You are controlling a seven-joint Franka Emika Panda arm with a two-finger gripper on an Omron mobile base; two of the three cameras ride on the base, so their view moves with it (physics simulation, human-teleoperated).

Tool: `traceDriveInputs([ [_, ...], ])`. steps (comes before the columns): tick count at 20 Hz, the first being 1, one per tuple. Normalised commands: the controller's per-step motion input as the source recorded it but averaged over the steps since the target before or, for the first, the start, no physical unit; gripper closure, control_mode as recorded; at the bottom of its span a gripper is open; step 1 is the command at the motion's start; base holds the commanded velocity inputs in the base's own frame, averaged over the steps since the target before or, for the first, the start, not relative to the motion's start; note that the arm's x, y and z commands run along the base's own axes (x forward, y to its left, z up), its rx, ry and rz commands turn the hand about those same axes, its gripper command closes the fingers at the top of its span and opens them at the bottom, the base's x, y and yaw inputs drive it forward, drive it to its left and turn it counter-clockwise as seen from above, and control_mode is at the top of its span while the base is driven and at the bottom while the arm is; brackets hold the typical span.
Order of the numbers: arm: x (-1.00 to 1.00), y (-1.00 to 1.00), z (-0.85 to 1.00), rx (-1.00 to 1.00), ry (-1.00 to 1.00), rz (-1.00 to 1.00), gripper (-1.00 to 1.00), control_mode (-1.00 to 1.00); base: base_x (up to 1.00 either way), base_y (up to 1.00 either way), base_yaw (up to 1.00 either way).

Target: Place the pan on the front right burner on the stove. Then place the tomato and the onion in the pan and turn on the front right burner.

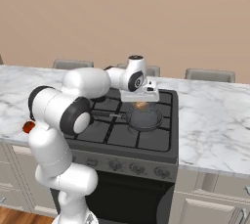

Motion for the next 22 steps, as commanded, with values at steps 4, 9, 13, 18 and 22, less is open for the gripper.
traceDriveInputs([
  [4, -0.05, -0.06, -0.33, 0.00, 0.00, 0.00, 1.00, -1.00, 0.00, 0.00, 0.00],
  [9, 0.00, -0.10, -0.25, 0.00, 0.02, 0.00, 1.00, -1.00, 0.00, 0.00, 0.00],
  [13, 0.00, -0.14, -0.16, 0.00, 0.03, 0.00, 1.00, -1.00, 0.00, 0.00, 0.00],
  [18, 0.00, -0.12, -0.11, 0.00, 0.04, 0.00, 1.00, -1.00, 0.00, 0.00, 0.00],
  [22, 0.00, -0.11, -0.17, 0.01, 0.06, 0.00, 1.00, -1.00, 0.00, 0.00, 0.00],
])
